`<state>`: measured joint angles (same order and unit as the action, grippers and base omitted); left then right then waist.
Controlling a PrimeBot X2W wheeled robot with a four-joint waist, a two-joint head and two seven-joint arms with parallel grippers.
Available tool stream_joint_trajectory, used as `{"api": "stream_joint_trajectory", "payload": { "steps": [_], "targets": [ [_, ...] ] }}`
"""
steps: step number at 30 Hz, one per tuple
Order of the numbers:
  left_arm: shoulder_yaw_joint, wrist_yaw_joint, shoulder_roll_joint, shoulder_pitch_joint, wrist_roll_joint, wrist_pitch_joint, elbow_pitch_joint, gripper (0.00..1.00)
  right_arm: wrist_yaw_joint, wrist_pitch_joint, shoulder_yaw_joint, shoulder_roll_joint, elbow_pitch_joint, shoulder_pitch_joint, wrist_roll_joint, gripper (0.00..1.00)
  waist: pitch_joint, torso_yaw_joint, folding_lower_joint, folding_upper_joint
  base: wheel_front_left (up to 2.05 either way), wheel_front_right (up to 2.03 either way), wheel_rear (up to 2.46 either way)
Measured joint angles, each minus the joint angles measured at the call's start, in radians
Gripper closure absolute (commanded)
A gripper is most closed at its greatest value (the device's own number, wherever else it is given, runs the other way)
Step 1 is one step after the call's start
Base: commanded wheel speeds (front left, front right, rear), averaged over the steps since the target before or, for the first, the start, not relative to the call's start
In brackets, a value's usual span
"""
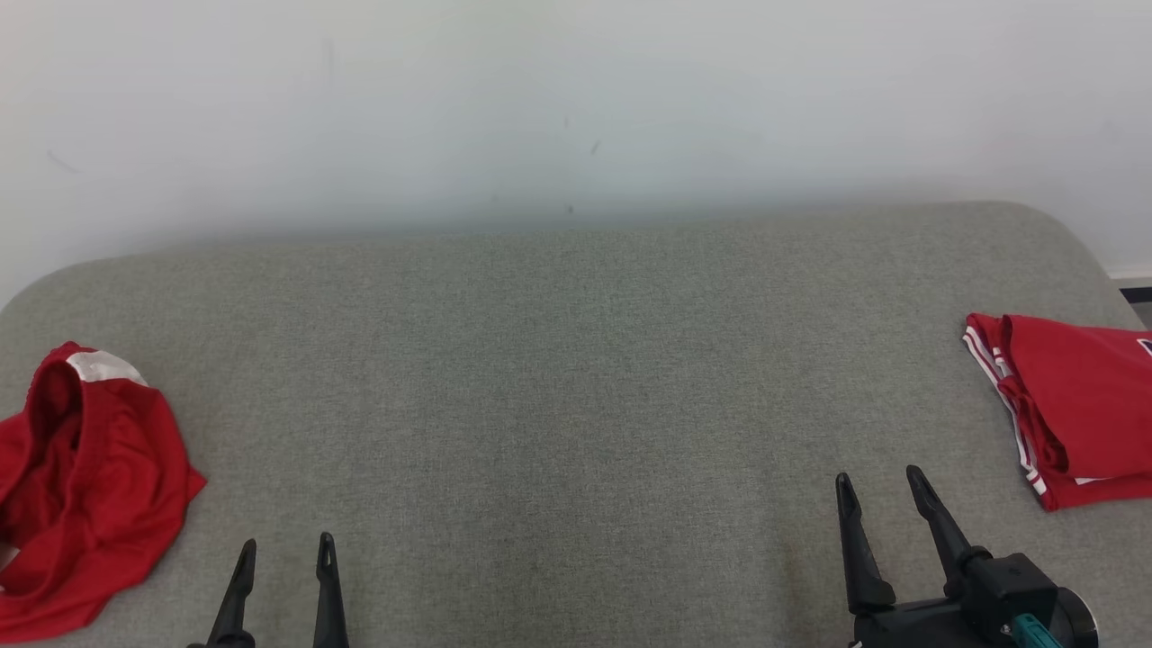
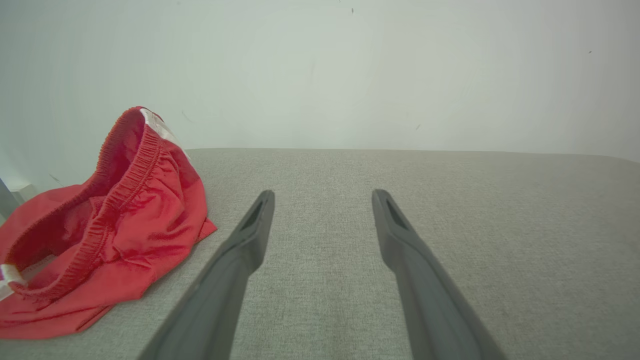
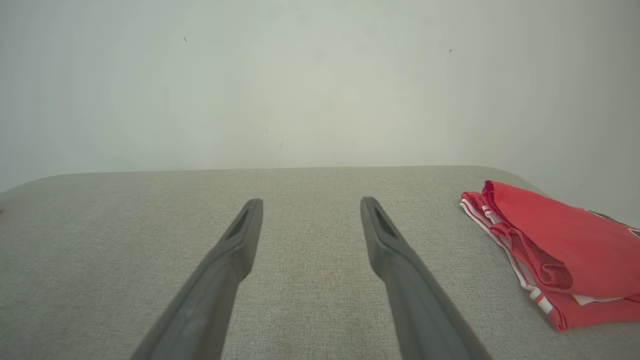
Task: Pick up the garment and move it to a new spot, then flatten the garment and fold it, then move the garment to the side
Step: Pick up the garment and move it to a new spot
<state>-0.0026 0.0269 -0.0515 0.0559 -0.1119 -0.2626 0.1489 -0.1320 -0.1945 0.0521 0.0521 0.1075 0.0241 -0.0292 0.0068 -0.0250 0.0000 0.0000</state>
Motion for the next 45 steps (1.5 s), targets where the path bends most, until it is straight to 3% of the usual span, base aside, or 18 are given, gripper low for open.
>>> {"api": "stream_joint_trajectory", "payload": {
  "steps": [12,35,40,45],
  "targets": [
    [0.018,-0.001,0.000,-0.003,0.001,0.000,-0.002,0.00,0.000,-0.005,-0.005,0.000,0.000,0.003,-0.013,0.00,0.006,0.070,0.0000,0.0000,0.00,0.00,0.00],
    [0.035,0.000,0.000,0.025,0.006,0.000,-0.005,0.00,0.000,0.003,-0.043,0.000,0.005,0.014,-0.023,0.00,0.002,0.432,0.0000,0.0000,0.00,0.00,0.00],
    [0.051,0.007,0.000,0.027,0.009,0.000,-0.008,0.00,0.000,0.001,-0.051,-0.001,0.005,0.012,-0.023,0.00,0.001,0.480,0.0000,0.0000,0.00,0.00,0.00],
    [0.066,0.008,0.000,0.026,0.010,0.000,-0.005,0.00,0.000,0.000,-0.057,-0.001,0.010,0.011,-0.024,0.00,0.003,0.484,0.0000,0.0000,0.00,0.00,0.00]
  ]
}}
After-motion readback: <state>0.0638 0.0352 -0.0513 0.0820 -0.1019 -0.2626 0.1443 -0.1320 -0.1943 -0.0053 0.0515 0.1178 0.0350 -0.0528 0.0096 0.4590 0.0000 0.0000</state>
